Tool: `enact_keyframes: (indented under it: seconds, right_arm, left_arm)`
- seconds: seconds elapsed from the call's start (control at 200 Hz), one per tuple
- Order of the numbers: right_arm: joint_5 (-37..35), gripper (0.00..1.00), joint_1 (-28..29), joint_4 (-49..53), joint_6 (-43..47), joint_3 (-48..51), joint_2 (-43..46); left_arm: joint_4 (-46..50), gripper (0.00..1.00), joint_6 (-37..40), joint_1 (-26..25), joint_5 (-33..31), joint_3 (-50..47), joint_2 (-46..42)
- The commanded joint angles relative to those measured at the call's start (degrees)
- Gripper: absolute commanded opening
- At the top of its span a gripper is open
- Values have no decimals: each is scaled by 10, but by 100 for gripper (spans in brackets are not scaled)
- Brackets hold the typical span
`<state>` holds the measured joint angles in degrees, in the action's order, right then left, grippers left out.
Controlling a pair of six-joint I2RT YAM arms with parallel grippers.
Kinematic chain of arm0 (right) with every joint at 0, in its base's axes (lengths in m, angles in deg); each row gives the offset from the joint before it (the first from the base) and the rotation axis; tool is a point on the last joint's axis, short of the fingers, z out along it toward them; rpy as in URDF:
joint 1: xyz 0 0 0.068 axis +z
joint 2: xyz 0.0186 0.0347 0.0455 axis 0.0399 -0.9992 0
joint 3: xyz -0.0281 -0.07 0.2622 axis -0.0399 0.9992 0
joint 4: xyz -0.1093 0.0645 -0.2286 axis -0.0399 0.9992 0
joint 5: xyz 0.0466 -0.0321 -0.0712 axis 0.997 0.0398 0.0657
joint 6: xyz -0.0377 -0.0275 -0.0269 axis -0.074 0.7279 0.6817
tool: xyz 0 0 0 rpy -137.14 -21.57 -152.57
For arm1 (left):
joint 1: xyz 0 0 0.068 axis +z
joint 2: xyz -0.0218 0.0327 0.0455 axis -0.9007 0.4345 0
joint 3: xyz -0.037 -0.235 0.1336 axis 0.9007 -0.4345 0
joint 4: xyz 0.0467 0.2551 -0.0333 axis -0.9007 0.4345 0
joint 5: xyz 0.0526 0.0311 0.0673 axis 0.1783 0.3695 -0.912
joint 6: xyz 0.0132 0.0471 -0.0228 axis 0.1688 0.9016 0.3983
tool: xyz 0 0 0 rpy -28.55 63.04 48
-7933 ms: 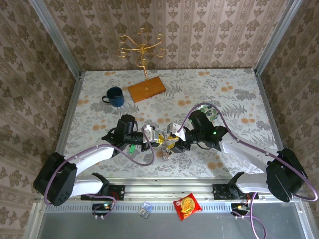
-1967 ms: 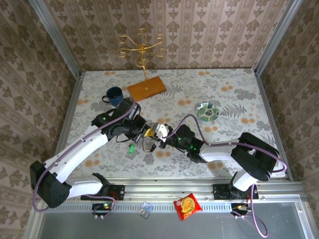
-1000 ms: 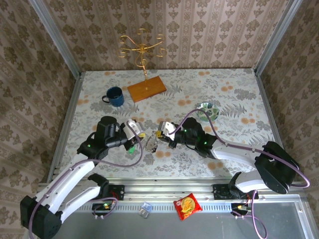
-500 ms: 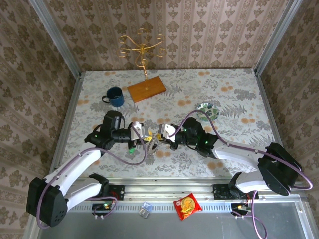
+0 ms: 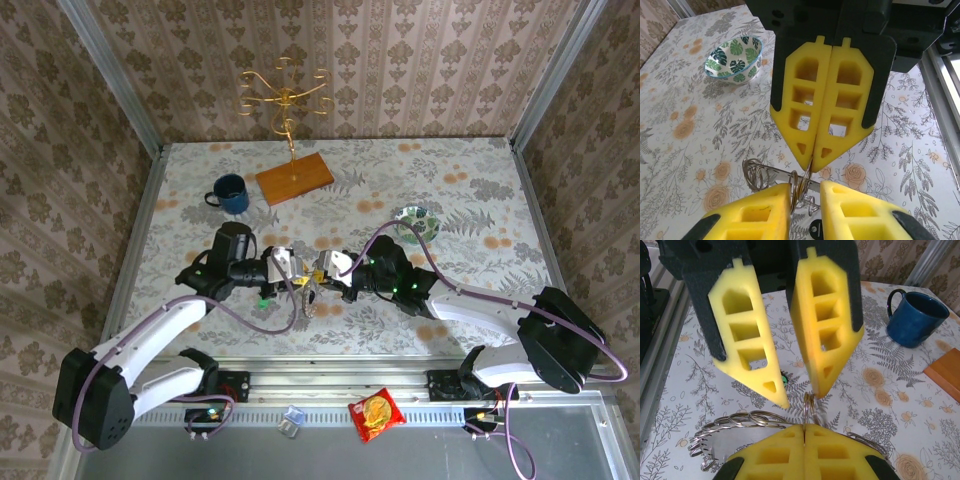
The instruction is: Put the keys on the keyring
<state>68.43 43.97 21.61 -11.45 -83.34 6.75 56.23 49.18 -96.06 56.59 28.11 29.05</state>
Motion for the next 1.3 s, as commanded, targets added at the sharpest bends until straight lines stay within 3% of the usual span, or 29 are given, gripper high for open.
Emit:
enact_keyframes:
  seconds: [0.0, 0.18, 0.51, 0.705, 0.765, 0.805, 1.025, 1.29]
  right_arm:
    - [17, 0, -2, -7, 2, -26, 17]
    - [19, 0, -2, -7, 0, -28, 17]
    - [30, 0, -3, -8, -6, -35, 14]
    - [14, 0, -2, 4, -4, -31, 20]
    - [-3, 18, -8, 14, -4, -22, 30]
    - [-10, 23, -15, 24, -4, -14, 40]
    - [-39, 24, -35, 66, -11, 31, 95]
    - [-2, 23, -32, 73, -23, 8, 80]
  left_arm:
    - [-6, 19, 9, -4, 18, 16, 4]
    - [0, 14, 14, -9, 18, 19, 10]
    - [6, 15, 29, -24, -3, 22, 21]
    - [10, 0, 45, -27, -20, 22, 21]
    - [7, 0, 46, -28, -26, 20, 16]
    - [2, 0, 44, -28, -29, 19, 13]
    - [-27, 0, 2, -30, -34, 14, -2]
    - [-42, 0, -56, -31, -36, 18, -15]
